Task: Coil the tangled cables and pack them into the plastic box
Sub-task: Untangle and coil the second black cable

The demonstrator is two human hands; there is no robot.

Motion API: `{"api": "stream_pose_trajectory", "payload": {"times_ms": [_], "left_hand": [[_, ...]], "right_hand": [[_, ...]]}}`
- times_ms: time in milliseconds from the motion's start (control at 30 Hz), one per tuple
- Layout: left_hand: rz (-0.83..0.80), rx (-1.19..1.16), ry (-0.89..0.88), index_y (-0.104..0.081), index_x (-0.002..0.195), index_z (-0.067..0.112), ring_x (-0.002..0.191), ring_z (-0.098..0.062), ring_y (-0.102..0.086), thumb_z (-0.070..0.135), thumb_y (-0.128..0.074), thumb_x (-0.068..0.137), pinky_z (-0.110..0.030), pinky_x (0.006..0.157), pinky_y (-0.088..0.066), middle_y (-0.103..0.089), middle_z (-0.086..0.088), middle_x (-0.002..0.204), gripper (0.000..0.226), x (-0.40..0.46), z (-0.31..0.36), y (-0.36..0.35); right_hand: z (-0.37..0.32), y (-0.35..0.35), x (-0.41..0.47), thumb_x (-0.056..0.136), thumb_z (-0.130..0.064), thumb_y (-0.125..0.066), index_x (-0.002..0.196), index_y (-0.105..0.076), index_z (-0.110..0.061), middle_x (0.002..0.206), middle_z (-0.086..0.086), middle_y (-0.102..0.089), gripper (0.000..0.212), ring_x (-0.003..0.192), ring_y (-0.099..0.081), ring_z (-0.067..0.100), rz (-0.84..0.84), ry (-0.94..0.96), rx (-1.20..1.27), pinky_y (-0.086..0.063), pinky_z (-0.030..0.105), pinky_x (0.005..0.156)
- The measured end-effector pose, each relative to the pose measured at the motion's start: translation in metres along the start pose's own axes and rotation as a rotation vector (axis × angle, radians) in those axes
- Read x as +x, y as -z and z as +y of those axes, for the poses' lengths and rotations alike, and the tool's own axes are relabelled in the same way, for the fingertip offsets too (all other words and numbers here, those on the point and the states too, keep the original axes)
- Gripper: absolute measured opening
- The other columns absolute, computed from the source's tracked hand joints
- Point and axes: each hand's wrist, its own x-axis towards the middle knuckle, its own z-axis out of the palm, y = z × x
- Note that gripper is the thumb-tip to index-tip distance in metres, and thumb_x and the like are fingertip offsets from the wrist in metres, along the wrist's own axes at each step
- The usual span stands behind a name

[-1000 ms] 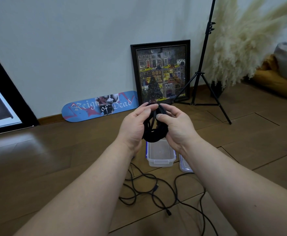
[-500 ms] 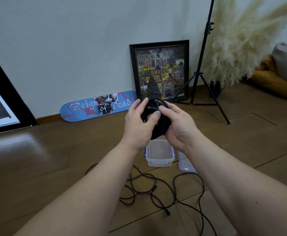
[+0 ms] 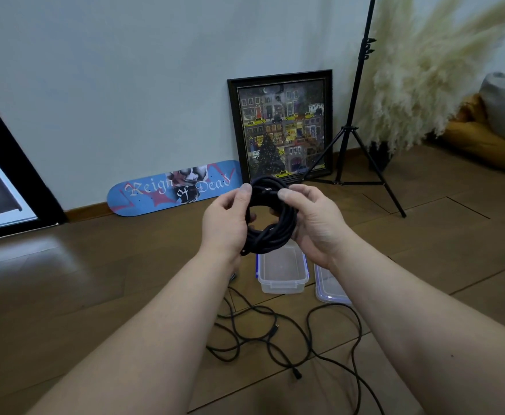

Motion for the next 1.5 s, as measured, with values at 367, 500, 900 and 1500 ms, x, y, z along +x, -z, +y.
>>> {"api": "stream_pose_trajectory", "payload": {"times_ms": [367, 500, 900, 1500], "left_hand": [[0.072, -0.050, 0.011, -0.062, 0.106, 0.019, 0.078, -0.016, -0.057, 0.042, -0.062, 0.093, -0.051, 0.079, -0.056, -0.063, -0.002, 0.094, 0.026, 0.005, -0.004, 0.004], [-0.021, -0.064, 0.057, -0.060, 0.116, 0.013, 0.080, -0.014, -0.054, 0.039, -0.064, 0.091, -0.032, 0.068, -0.052, -0.064, -0.002, 0.102, 0.037, 0.002, -0.001, 0.004], [-0.065, -0.185, 0.036, -0.062, 0.108, 0.015, 0.090, -0.014, -0.064, 0.028, -0.064, 0.092, -0.038, 0.084, -0.054, -0.069, -0.001, 0.097, 0.020, 0.007, 0.005, 0.004], [-0.012, -0.062, 0.071, -0.056, 0.095, 0.008, 0.102, -0.029, -0.064, -0.002, -0.061, 0.089, -0.041, 0.083, -0.058, -0.063, -0.017, 0.112, 0.013, 0.007, 0.000, 0.011]], "right_hand": [[0.007, 0.000, 0.001, 0.095, -0.004, -0.057, 0.133, -0.055, -0.002, 0.120, 0.010, -0.067, 0.039, 0.114, -0.063, 0.023, 0.027, 0.195, -0.448, -0.049, 0.047, 0.101], [0.004, 0.006, 0.005, 0.097, -0.007, -0.054, 0.139, -0.050, -0.006, 0.125, 0.009, -0.065, 0.042, 0.115, -0.063, 0.020, 0.008, 0.205, -0.531, -0.048, 0.044, 0.103], [-0.004, 0.016, -0.001, 0.091, -0.019, -0.065, 0.122, -0.065, -0.021, 0.094, -0.009, -0.068, 0.031, 0.079, -0.056, 0.005, -0.053, 0.039, -0.598, -0.038, 0.021, 0.067], [0.009, 0.008, 0.004, 0.097, -0.001, -0.050, 0.116, -0.055, -0.013, 0.125, 0.013, -0.059, 0.023, 0.113, -0.060, 0.031, 0.145, 0.078, -0.128, -0.052, 0.047, 0.093]]}}
